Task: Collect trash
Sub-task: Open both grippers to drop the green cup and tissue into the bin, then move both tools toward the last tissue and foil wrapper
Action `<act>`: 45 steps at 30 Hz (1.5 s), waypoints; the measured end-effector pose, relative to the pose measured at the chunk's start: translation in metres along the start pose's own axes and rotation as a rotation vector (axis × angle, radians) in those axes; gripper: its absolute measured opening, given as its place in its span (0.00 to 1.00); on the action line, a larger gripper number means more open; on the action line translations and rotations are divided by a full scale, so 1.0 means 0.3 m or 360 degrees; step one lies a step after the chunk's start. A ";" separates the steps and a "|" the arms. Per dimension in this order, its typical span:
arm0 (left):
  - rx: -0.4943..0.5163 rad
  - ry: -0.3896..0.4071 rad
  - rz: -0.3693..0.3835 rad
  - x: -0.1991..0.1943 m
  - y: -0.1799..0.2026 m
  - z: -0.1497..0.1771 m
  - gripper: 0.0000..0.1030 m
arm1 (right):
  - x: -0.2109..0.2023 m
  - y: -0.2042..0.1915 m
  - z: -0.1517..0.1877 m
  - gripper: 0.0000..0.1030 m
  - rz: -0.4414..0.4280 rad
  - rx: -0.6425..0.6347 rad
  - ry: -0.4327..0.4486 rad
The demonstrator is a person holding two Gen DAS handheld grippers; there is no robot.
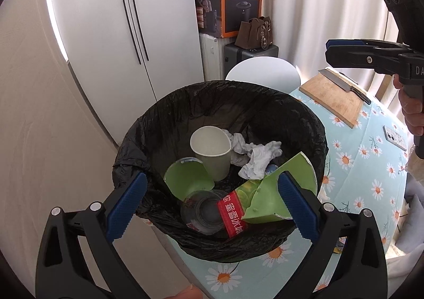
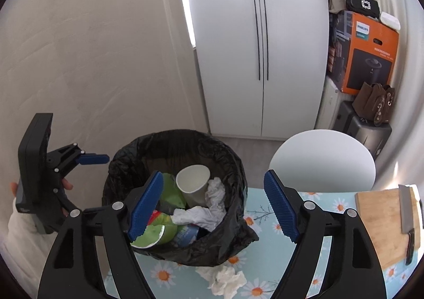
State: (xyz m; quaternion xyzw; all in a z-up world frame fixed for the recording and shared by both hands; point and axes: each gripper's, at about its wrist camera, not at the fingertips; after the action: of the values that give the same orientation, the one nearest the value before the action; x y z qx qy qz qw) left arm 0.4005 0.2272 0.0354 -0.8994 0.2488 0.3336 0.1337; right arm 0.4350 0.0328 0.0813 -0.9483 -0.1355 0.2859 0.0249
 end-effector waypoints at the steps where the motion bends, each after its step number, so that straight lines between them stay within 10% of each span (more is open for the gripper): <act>1: -0.0015 -0.0002 -0.0012 -0.008 0.010 0.007 0.94 | -0.007 -0.001 0.008 0.75 -0.0005 -0.0006 -0.0008; 45: -0.0282 -0.0017 -0.0259 -0.130 0.652 0.208 0.94 | -0.463 0.210 0.384 0.86 -0.0224 -0.0267 -0.0177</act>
State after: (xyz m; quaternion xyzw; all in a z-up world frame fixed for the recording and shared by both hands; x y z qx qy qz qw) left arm 0.2369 0.1020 0.0006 -0.9231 0.1438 0.3471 0.0816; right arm 0.2761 -0.0689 0.0516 -0.9179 -0.2263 0.3233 -0.0422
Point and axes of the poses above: each gripper's, at about its wrist camera, not at the fingertips, and x roughly the way its jaws point, y to its right, z to its underside, and after that the axes turned 5 degrees about y, right-handed
